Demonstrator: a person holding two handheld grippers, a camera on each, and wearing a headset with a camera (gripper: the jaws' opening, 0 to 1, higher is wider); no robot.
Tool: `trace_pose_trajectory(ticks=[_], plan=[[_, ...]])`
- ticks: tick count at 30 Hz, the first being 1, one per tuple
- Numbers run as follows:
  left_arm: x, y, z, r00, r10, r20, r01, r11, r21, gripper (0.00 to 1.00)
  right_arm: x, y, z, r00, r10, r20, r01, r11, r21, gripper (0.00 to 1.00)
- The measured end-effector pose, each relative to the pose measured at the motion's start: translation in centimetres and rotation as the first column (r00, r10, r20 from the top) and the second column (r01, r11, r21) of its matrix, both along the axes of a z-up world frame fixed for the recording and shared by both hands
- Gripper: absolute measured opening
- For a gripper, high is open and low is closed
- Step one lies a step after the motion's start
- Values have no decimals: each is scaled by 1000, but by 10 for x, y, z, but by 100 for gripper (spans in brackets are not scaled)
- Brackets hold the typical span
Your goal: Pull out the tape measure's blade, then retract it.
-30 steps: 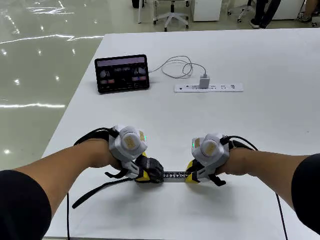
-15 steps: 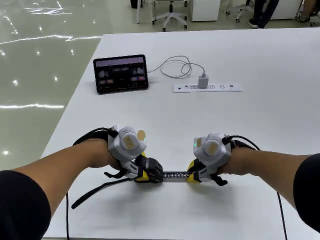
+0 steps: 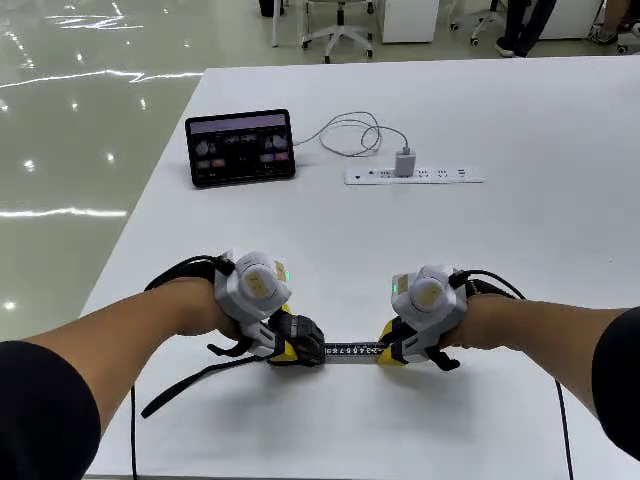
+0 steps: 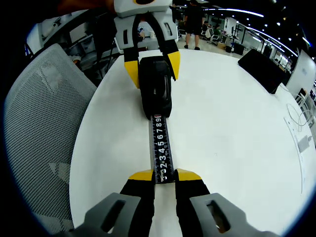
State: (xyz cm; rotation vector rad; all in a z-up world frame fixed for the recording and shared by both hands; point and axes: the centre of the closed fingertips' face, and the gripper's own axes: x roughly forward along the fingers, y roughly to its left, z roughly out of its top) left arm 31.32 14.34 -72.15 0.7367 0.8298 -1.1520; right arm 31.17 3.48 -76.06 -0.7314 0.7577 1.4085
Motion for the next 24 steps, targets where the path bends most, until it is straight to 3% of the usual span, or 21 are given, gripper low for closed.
trace_pose_trajectory(ticks=[24], plan=[[-1, 0, 1, 1000, -1, -2, 1, 1000, 2, 30, -1, -12, 1, 1000, -15, -5, 15, 1000, -6, 11]])
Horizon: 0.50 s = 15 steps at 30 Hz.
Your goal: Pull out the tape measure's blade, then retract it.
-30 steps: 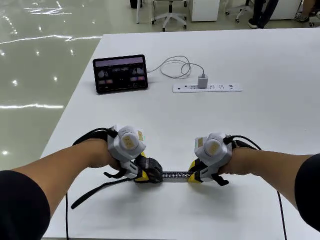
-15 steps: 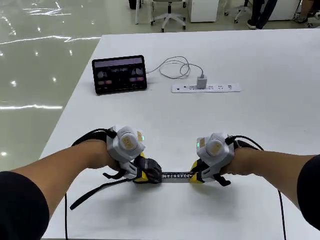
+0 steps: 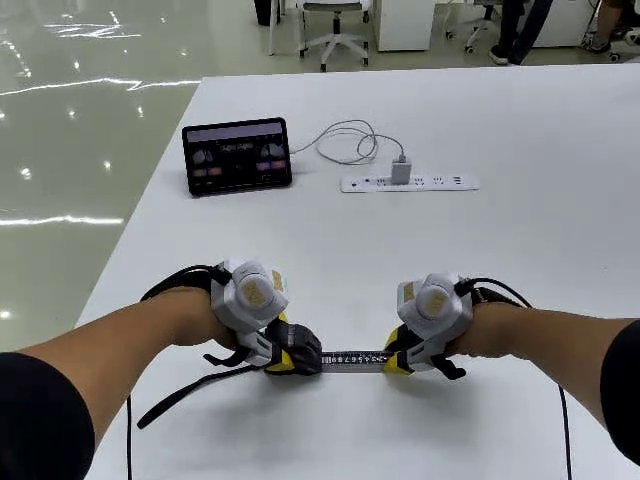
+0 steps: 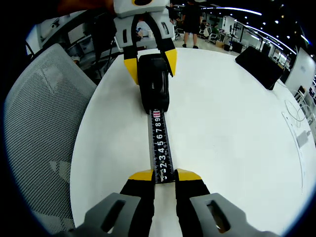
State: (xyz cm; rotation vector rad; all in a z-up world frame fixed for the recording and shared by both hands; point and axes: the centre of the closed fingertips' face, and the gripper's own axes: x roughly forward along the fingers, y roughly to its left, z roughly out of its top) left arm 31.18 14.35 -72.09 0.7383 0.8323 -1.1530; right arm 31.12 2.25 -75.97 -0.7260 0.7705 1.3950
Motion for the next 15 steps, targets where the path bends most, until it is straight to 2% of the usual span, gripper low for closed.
trace_pose_trajectory(ticks=[15], plan=[[0, 0, 0, 1000, 2, 0, -2, 1000, 0, 30, 1, -7, 0, 1000, -6, 2, 6, 1000, 9, 11]])
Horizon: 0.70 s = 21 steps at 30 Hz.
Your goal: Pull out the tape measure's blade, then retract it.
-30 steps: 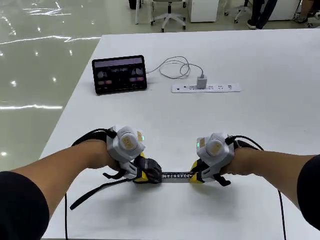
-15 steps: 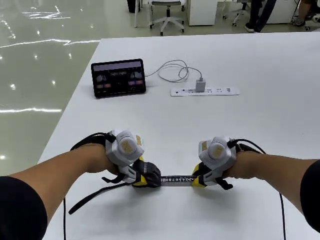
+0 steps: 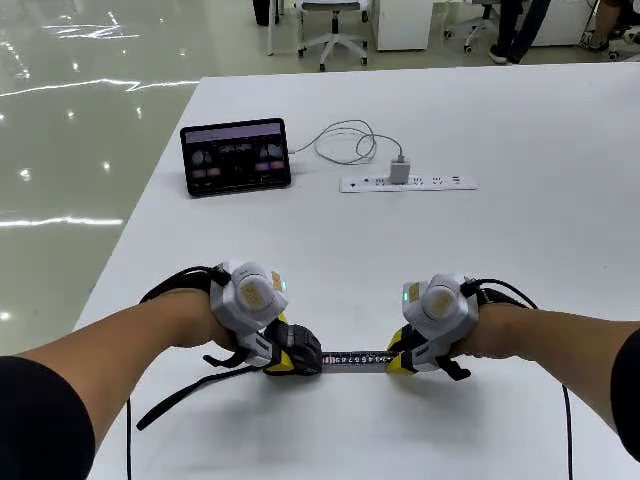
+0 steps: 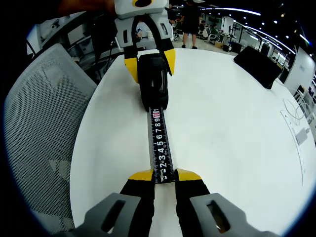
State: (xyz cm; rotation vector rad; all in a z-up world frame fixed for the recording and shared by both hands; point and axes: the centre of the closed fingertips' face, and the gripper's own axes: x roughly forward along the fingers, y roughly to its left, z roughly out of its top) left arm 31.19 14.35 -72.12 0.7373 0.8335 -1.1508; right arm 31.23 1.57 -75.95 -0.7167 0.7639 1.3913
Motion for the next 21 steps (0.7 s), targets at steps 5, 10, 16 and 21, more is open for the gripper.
trace_pose_trajectory(ticks=[5, 10, 16, 21], plan=[[0, 0, 0, 1000, 1, 2, -1, 1000, 1, 30, 0, -4, 0, 1000, 4, 5, -4, 1000, -3, 11], [0, -1, 0, 1000, 2, 3, -2, 1000, 2, 30, 0, -10, 0, 1000, -4, 2, 4, 1000, -2, 11], [0, -1, 0, 1000, 5, 4, -5, 1000, 0, 30, 1, -15, 0, 1000, -13, 0, 13, 1000, -2, 11], [0, -1, 0, 1000, 5, 4, -5, 1000, 1, 30, 0, -17, 0, 1000, -17, 0, 17, 1000, -2, 11]])
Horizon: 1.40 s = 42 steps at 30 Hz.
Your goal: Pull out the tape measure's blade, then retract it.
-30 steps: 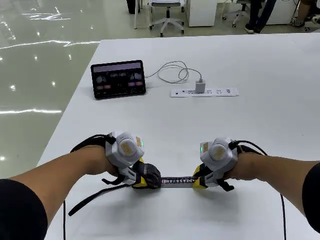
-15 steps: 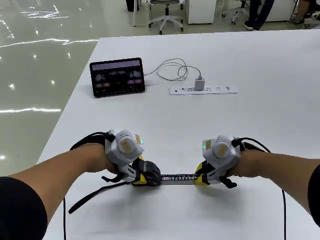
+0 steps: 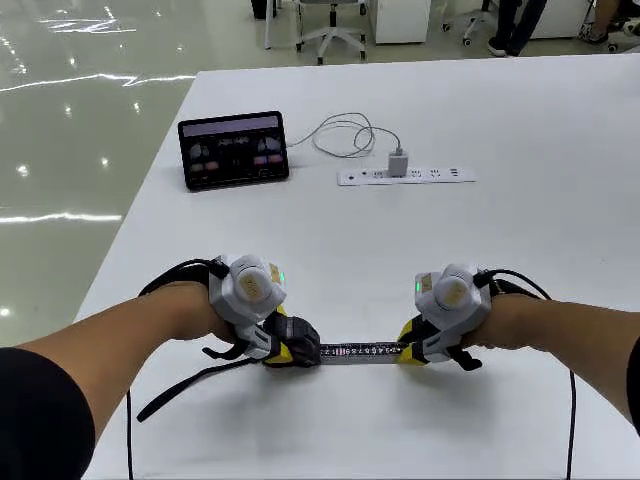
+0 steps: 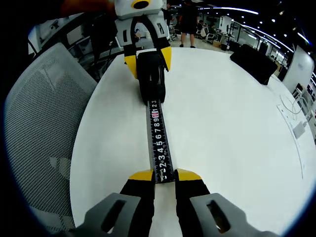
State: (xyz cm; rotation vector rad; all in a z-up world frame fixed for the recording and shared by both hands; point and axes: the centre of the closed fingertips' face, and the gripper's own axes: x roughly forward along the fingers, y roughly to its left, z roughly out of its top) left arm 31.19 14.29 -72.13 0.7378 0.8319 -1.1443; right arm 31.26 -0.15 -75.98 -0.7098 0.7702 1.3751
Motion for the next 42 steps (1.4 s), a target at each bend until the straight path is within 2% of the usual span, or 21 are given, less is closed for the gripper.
trace_pose_trajectory(ticks=[42], plan=[[0, -1, -1, 1000, 0, -4, 0, 1000, 1, 30, 1, -23, 0, 1000, -28, -1, 28, 1000, -4, 11]])
